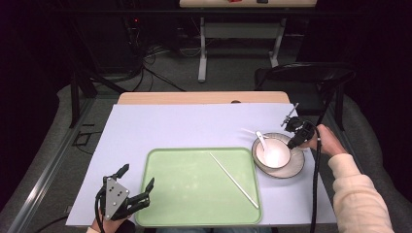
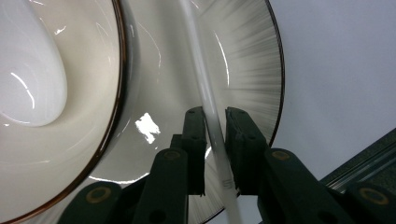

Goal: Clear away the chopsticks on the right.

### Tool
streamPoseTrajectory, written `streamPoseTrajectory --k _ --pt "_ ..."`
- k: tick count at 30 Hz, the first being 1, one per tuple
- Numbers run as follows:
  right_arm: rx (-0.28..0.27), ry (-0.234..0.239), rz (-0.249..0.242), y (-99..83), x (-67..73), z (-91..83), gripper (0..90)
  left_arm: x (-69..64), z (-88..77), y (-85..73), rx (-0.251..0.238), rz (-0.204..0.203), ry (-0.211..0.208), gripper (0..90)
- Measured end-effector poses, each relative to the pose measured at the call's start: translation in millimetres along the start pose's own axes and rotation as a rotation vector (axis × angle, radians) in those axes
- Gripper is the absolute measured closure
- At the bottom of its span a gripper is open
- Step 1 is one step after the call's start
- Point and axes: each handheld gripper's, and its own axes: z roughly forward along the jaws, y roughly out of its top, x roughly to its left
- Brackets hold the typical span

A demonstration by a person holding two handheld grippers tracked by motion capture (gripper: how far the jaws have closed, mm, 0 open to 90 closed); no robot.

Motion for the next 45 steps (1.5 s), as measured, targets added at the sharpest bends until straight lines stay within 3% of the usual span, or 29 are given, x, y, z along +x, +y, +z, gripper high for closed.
streamPoseTrajectory --k 11,18,19,21,22,23,34,45 --pt "-0.021 -0.005 0.017 -6.3 5.2 4.2 83.5 0.1 0.0 0.0 0.0 -0.001 0.002 15.3" --pt "-0.057 -0.049 0.064 -8.4 8.4 -5.9 83.8 0.2 0.0 0.0 -0.001 -0.001 0.002 15.3" --pt "-0.048 -0.051 0.104 -8.9 11.4 -9.2 83.9 0.1 0.0 0.0 -0.001 -0.001 0.002 15.3" --pt "-0.065 -0.065 0.087 -9.9 11.3 -12.9 83.9 -0.1 0.0 0.0 0.0 0.0 0.0 15.3" --pt "-0.063 -0.072 0.121 -10.5 14.1 -15.6 83.9 -0.1 0.0 0.0 0.0 0.0 0.001 15.3" --pt "-0.078 -0.078 0.105 -10.8 13.4 -17.6 83.9 0.0 0.1 0.1 0.001 0.0 0.001 15.4" --pt "-0.155 -0.141 0.208 -8.6 22.9 -58.6 83.9 0.1 0.1 -0.1 -0.001 -0.002 0.0 15.3" --pt "-0.191 -0.176 0.215 0.5 50.4 -91.9 83.9 0.1 0.3 0.0 0.0 0.0 0.0 15.4"
